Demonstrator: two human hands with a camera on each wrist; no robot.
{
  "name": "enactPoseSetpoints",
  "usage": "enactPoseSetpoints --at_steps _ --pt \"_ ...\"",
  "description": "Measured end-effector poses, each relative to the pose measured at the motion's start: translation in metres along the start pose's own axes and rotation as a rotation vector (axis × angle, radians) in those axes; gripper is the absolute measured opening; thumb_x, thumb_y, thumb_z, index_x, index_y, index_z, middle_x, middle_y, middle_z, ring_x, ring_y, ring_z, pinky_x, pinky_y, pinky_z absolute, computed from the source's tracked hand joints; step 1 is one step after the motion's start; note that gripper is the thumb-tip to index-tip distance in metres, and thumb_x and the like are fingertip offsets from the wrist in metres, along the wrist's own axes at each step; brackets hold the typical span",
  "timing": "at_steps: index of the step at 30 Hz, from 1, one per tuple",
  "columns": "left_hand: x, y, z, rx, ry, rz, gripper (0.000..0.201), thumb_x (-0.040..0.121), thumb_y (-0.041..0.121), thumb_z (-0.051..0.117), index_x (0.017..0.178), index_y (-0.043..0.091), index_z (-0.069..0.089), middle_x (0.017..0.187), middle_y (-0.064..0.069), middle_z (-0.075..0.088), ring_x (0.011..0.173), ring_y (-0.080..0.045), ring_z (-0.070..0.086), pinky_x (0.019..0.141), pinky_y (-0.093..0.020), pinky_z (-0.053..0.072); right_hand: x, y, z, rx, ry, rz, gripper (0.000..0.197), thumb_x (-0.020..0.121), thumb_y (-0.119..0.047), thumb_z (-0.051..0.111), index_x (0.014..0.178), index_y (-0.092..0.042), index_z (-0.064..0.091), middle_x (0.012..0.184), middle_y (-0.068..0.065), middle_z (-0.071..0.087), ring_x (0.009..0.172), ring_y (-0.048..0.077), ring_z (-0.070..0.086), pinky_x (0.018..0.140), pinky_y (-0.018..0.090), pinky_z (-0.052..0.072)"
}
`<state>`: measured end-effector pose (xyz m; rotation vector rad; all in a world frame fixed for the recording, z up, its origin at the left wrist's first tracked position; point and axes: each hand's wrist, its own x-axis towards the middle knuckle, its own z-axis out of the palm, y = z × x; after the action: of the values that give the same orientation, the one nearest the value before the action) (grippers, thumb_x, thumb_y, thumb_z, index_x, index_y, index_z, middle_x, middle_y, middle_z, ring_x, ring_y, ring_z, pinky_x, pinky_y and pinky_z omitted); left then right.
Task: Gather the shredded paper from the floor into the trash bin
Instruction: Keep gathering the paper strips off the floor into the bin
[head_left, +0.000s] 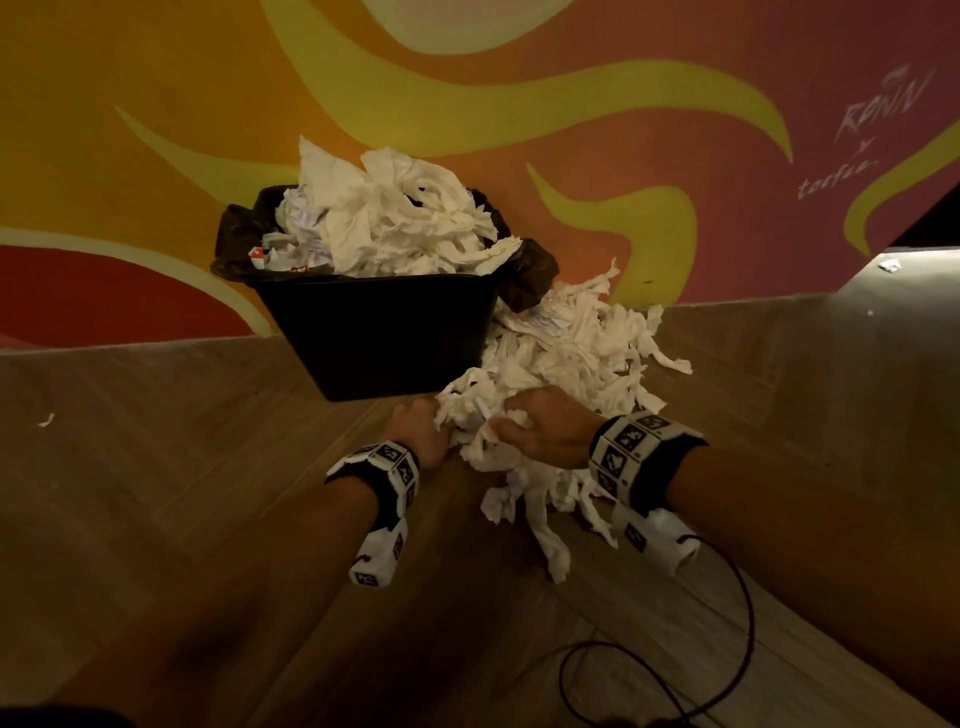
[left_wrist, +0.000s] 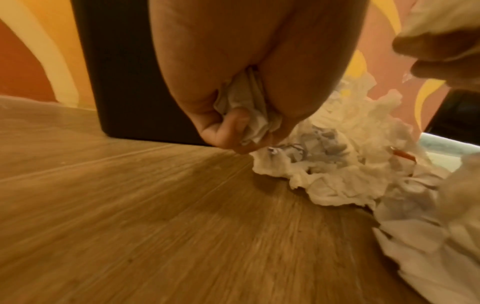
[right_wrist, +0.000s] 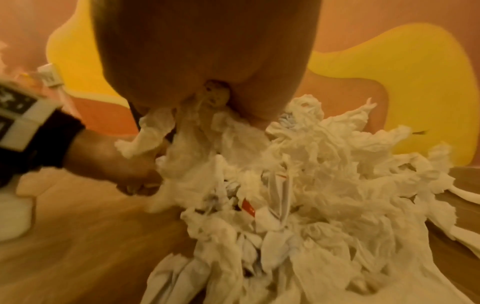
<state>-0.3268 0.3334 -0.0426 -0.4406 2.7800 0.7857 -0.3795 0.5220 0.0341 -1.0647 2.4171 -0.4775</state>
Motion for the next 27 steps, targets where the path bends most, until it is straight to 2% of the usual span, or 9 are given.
enactPoseSetpoints --at_steps 6,9,11,13,16,18,20,24,27 --pt "-0.007 -0.016 -0.007 -0.123 0.055 -0.029 0.03 0.1 0.028 0.04 0.098 0.009 0.062 0.098 -0.013 0.065 0.094 -0.031 0.061 0.076 -0.033 0.046 0.011 -0.006 -0.018 0.036 0.151 0.025 0.023 0.093 -0.021 0.054 0.087 0.0 0.059 0.091 0.011 0.056 0.093 0.032 0.055 0.075 0.027 0.035" --pt "-0.015 -0.018 -0.012 -0.246 0.177 -0.09 0.043 0.102 0.034 0.038 0.068 0.011 0.051 0.07 -0.003 0.056 0.074 -0.025 0.057 0.062 -0.028 0.038 0.015 -0.009 -0.025 0.078 0.135 0.079 0.035 0.091 -0.013 0.056 0.121 0.005 0.057 0.127 0.019 0.058 0.116 0.032 0.054 0.088 0.022 0.039" --pt "-0.019 -0.018 -0.015 -0.421 0.227 -0.091 0.042 0.099 0.038 0.044 0.063 0.019 0.049 0.062 0.004 0.052 0.064 -0.017 0.052 0.056 -0.026 0.036 0.016 -0.011 -0.026 0.121 0.132 0.075 0.026 0.09 -0.008 0.056 0.116 -0.004 0.056 0.12 0.015 0.058 0.098 0.025 0.061 0.079 0.016 0.041" --pt "-0.024 -0.017 -0.021 -0.593 0.264 -0.055 0.032 0.094 0.039 0.057 0.065 0.026 0.056 0.06 0.009 0.056 0.058 -0.007 0.053 0.053 -0.021 0.038 0.014 -0.015 -0.026 0.199 0.147 0.027 0.015 0.088 -0.001 0.054 0.097 -0.011 0.05 0.092 0.01 0.057 0.061 0.013 0.051 0.059 0.024 0.04" --pt "-0.027 -0.017 -0.029 -0.663 0.26 -0.039 0.02 0.085 0.02 0.069 0.068 0.023 0.06 0.064 0.01 0.061 0.061 -0.006 0.059 0.048 -0.014 0.041 0.013 -0.02 -0.026 0.237 0.129 0.023 0.023 0.086 0.003 0.048 0.099 -0.015 0.056 0.079 -0.001 0.059 0.05 0.016 0.045 0.051 0.027 0.039" --pt "-0.028 -0.017 -0.034 -0.665 0.249 -0.05 0.024 0.086 0.007 0.064 0.065 0.017 0.058 0.063 0.006 0.059 0.062 -0.011 0.057 0.046 -0.01 0.041 0.014 -0.021 -0.025 0.225 0.073 0.039 0.016 0.089 -0.004 0.048 0.087 -0.01 0.063 0.07 -0.006 0.063 0.051 0.009 0.05 0.055 0.025 0.041" --pt "-0.031 -0.019 -0.04 -0.669 0.224 -0.062 0.017 0.09 0.0 0.055 0.079 0.01 0.064 0.073 0.002 0.061 0.066 -0.009 0.057 0.05 -0.007 0.043 0.015 -0.024 -0.023 0.188 0.008 0.053 0.028 0.094 -0.02 0.049 0.075 -0.004 0.062 0.071 0.007 0.063 0.06 0.016 0.054 0.063 0.03 0.042" --pt "-0.04 -0.031 -0.047 -0.715 0.169 -0.12 0.014 0.092 -0.007 0.049 0.096 -0.006 0.062 0.084 -0.01 0.065 0.062 -0.005 0.067 0.055 -0.014 0.052 0.024 -0.027 -0.016 0.059 -0.038 0.088 0.048 0.099 -0.037 0.044 0.094 0.005 0.066 0.089 0.022 0.066 0.082 0.032 0.062 0.071 0.033 0.047" --pt "-0.047 -0.044 -0.049 -0.709 0.158 -0.233 0.013 0.092 -0.005 0.051 0.089 -0.01 0.063 0.069 -0.013 0.065 0.043 -0.006 0.061 0.04 -0.016 0.045 0.034 -0.034 -0.01 -0.054 -0.071 0.085 0.046 0.1 -0.037 0.04 0.102 0.001 0.066 0.097 0.02 0.066 0.088 0.032 0.061 0.079 0.037 0.051"
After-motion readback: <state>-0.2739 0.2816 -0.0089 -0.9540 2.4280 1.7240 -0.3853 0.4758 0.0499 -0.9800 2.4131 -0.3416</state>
